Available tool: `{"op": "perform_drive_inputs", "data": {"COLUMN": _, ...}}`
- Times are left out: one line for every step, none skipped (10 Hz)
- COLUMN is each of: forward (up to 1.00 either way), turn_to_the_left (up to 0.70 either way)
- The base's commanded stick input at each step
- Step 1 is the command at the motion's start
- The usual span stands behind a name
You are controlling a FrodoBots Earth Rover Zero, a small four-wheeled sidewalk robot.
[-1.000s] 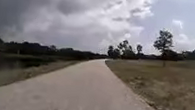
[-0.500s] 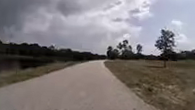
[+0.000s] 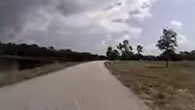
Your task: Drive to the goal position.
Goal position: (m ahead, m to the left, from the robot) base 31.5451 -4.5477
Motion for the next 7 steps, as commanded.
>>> {"op": "perform_drive_inputs", "data": {"forward": 0.85, "turn_to_the_left": 0.0}}
{"op": "perform_drive_inputs", "data": {"forward": 0.85, "turn_to_the_left": 0.0}}
{"op": "perform_drive_inputs", "data": {"forward": 0.85, "turn_to_the_left": 0.0}}
{"op": "perform_drive_inputs", "data": {"forward": 0.85, "turn_to_the_left": 0.0}}
{"op": "perform_drive_inputs", "data": {"forward": 0.85, "turn_to_the_left": 0.0}}
{"op": "perform_drive_inputs", "data": {"forward": 0.85, "turn_to_the_left": 0.0}}
{"op": "perform_drive_inputs", "data": {"forward": 0.85, "turn_to_the_left": 0.0}}
